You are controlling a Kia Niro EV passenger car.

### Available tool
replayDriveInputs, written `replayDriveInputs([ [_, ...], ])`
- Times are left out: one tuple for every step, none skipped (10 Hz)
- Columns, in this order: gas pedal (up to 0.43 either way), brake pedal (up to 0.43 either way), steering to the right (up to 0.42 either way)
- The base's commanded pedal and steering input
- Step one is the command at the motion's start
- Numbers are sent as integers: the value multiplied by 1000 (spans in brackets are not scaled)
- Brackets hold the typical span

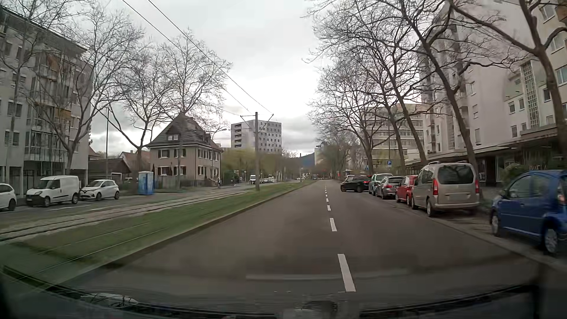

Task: Follow the waypoints while adhering to traffic rules and regulations

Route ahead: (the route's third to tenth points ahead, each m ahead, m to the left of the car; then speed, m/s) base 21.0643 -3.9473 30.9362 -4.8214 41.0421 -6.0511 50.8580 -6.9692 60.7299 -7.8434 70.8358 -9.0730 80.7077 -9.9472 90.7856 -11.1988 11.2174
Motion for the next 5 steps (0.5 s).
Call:
replayDriveInputs([
  [169,0,0],
  [169,0,5],
  [169,0,6],
  [169,0,6],
  [169,0,7],
])
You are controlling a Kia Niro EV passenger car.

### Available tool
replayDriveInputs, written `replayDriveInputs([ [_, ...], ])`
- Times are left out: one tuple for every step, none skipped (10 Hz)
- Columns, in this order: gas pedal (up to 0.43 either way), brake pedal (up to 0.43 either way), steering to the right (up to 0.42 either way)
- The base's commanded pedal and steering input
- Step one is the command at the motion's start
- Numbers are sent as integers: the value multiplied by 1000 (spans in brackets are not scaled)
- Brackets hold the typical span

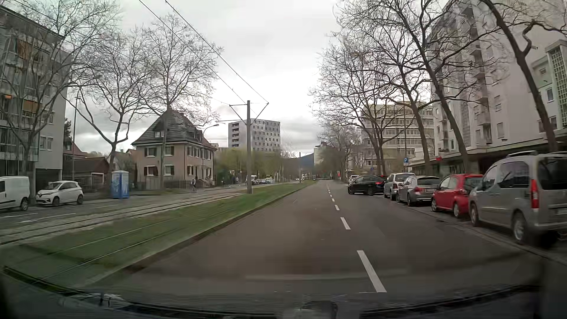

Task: Follow the waypoints while adhering to traffic rules and regulations

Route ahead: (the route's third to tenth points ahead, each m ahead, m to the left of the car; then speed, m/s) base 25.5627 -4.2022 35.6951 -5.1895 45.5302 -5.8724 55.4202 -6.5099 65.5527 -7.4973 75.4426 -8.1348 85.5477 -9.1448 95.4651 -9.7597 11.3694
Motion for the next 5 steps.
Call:
replayDriveInputs([
  [169,0,8],
  [169,0,12],
  [177,0,16],
  [177,0,18],
  [177,0,18],
])
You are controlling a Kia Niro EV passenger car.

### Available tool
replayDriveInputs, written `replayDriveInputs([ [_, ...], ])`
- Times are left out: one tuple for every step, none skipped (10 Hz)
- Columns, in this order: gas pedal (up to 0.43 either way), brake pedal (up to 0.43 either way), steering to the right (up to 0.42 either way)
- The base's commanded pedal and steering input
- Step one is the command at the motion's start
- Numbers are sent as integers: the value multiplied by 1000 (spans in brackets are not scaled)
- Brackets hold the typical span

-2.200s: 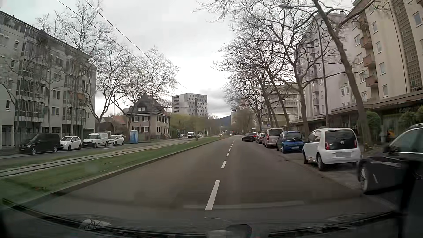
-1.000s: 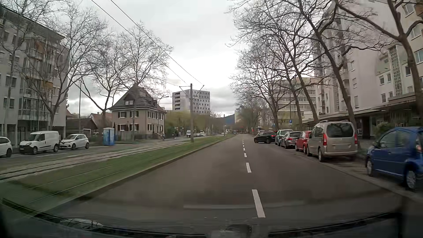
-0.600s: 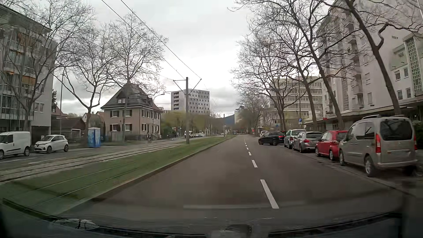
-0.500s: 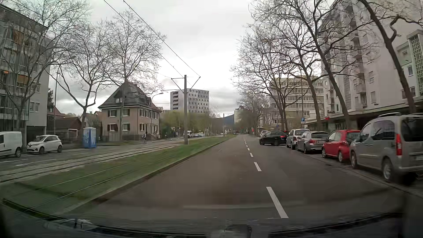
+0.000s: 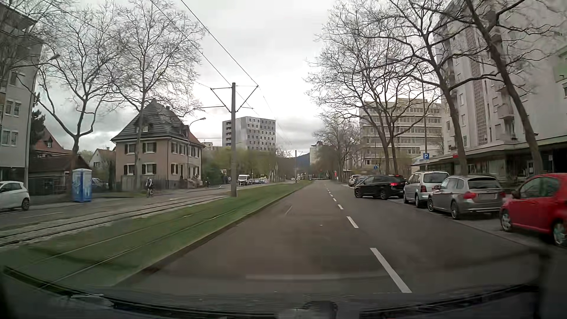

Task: Follow the waypoints while adhering to traffic rules and regulations

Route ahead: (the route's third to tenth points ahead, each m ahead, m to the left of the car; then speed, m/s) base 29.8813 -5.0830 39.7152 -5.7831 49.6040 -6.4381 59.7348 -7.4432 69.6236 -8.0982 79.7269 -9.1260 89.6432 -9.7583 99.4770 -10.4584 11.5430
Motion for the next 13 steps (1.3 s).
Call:
replayDriveInputs([
  [177,0,18],
  [177,0,18],
  [177,0,18],
  [177,0,18],
  [169,0,18],
  [169,0,17],
  [169,0,17],
  [169,0,17],
  [157,0,17],
  [130,0,17],
  [118,0,17],
  [118,0,17],
  [118,0,16],
])
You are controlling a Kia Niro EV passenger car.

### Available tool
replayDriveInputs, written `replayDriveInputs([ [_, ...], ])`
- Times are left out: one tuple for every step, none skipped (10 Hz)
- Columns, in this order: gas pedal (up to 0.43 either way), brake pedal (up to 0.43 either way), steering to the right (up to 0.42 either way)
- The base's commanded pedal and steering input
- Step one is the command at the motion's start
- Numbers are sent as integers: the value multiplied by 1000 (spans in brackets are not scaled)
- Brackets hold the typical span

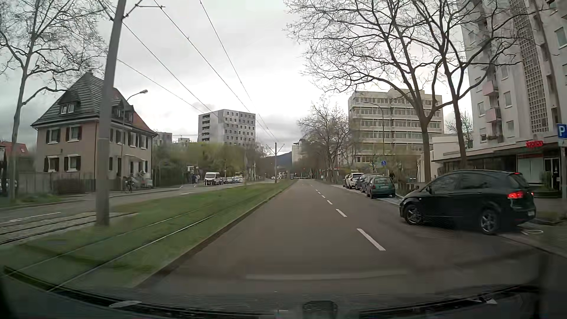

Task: Follow the waypoints while adhering to traffic rules and regulations

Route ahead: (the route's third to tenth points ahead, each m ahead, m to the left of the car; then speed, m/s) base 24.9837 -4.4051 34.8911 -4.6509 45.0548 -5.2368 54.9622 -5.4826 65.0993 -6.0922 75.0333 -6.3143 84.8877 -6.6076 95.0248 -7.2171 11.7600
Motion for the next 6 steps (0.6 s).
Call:
replayDriveInputs([
  [118,0,16],
  [118,0,16],
  [118,0,15],
  [118,0,15],
  [118,0,15],
  [130,0,15],
])
